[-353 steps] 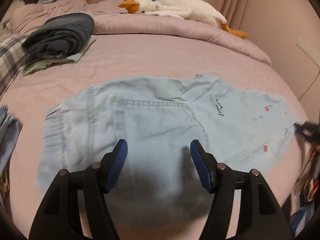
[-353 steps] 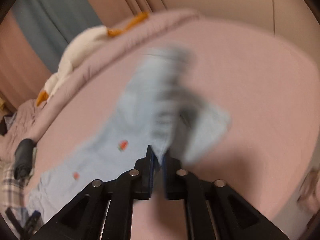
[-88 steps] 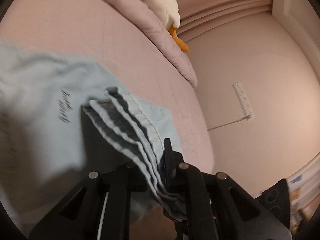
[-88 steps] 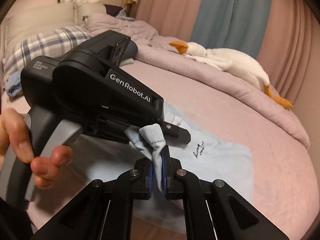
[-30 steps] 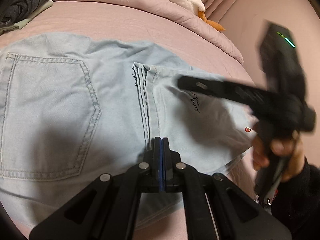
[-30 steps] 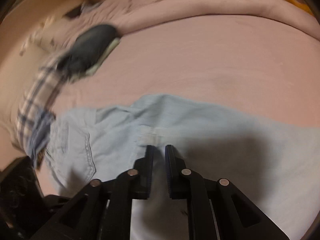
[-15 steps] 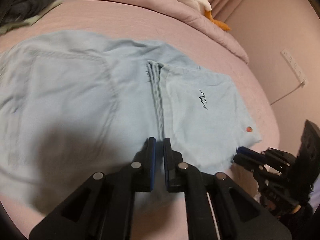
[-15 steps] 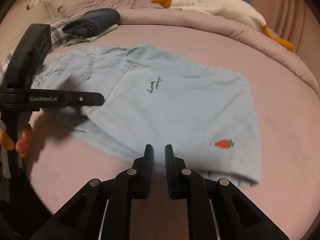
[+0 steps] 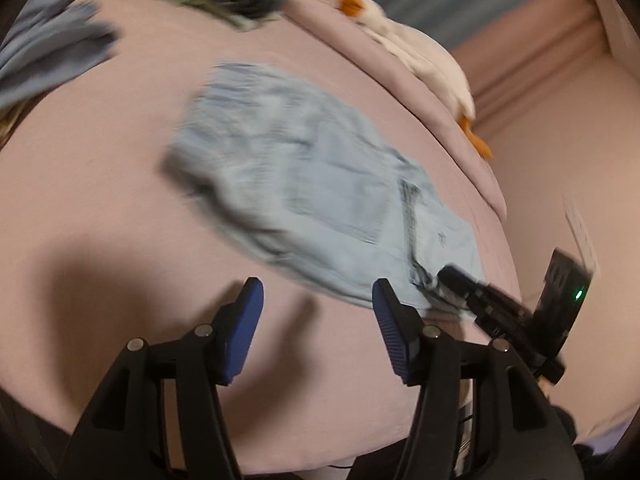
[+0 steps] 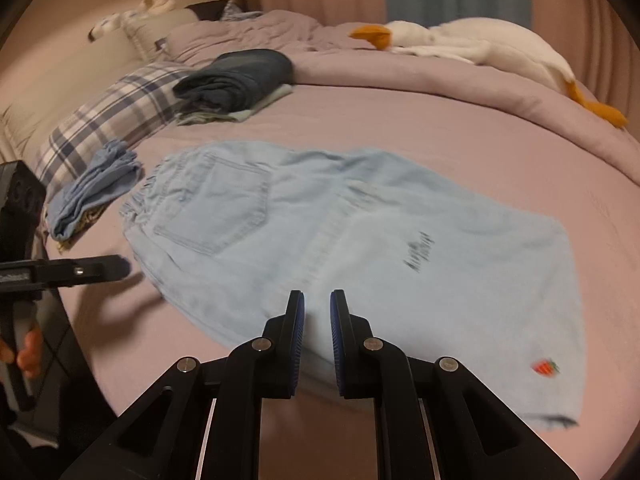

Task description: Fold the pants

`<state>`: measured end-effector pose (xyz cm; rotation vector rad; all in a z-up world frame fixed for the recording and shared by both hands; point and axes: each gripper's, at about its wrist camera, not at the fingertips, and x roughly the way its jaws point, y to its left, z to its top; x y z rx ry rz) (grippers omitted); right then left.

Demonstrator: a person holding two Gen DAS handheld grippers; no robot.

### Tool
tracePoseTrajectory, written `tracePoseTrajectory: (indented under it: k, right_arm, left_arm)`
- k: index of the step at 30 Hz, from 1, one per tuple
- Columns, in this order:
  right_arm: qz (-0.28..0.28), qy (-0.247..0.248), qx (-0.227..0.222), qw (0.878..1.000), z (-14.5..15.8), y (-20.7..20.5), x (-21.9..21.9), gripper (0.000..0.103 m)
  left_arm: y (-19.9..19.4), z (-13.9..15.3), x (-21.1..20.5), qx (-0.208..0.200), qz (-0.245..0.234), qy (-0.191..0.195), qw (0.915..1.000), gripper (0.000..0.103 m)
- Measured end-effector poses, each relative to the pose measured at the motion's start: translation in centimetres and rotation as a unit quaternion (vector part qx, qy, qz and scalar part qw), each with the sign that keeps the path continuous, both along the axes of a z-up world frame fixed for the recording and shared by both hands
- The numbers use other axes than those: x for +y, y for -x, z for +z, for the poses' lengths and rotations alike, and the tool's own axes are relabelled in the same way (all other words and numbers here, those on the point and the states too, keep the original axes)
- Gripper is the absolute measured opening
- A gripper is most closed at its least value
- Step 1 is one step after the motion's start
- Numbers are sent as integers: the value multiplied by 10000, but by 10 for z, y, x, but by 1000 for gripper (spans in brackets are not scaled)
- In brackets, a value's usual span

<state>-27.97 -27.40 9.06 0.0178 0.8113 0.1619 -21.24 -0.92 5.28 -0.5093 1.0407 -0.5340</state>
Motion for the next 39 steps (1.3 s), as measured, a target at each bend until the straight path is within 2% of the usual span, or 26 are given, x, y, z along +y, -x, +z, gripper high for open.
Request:
tracePoseTrajectory:
  k: [3, 4, 6, 7, 12, 15, 19, 23, 24, 26, 27, 28, 30, 34, 39]
  right_arm:
    - [250, 64, 274, 9993, -17, -11, 19, 12]
    - [283, 255, 414, 9984, -28, -16, 27, 21]
    - [342, 561, 268, 9975, -31, -12, 36, 32]
    - [356, 585, 269, 9973, -29, -11, 39, 34]
    - [165, 166, 141, 9996, -12, -4, 27, 34]
    - [-14, 47, -7, 10000, -4, 0, 19, 34]
    - [-171, -57, -48, 9998, -1, 1, 11, 34]
    - [-320, -147, 35, 9994, -2, -2, 6, 34]
    - [-356, -188, 73, 9992, -3, -4, 5, 34]
    - [-414, -230, 146, 9988, -4, -5, 0, 34]
    - [-440, -207, 171, 9987, -4, -6, -1, 34]
    - [-447, -188, 170, 9987, -4, -6, -1, 34]
    - [-452, -162, 176, 9987, -3, -10, -2, 34]
    - [-457, -162, 204, 9986, -2, -30, -1, 34]
    - [-282, -176, 249, 9991, 2, -72, 7, 34]
  left_arm:
    - [-6, -15, 14, 329, 243, 350, 9985, 57]
    - [-8, -18, 17, 389, 307, 473, 9977, 57]
    - [-12, -19, 17, 403, 415, 585, 9966, 60]
    - [-16, -20, 15, 422, 496, 658, 9957, 62]
    - [-36, -22, 13, 443, 883, 927, 9908, 69]
    - [-51, -20, 8, 382, 997, 1034, 9889, 81]
    - [-65, -16, 0, 135, 1201, 853, 9890, 93]
    - [-79, -18, 0, 78, 1398, 805, 9869, 95]
    - [-84, -17, 1, 79, 1455, 846, 9857, 90]
    - [-85, -20, 10, 150, 1534, 947, 9835, 65]
    - [-86, -24, 14, 215, 1558, 952, 9830, 41]
    - [-86, -28, 20, 293, 1565, 986, 9823, 33]
    - [-84, -34, 29, 379, 1525, 1214, 9801, 28]
    - [-69, -19, 31, 21, 1361, 1120, 9843, 21]
    - [-53, 12, 20, -744, 1001, 614, 9903, 21]
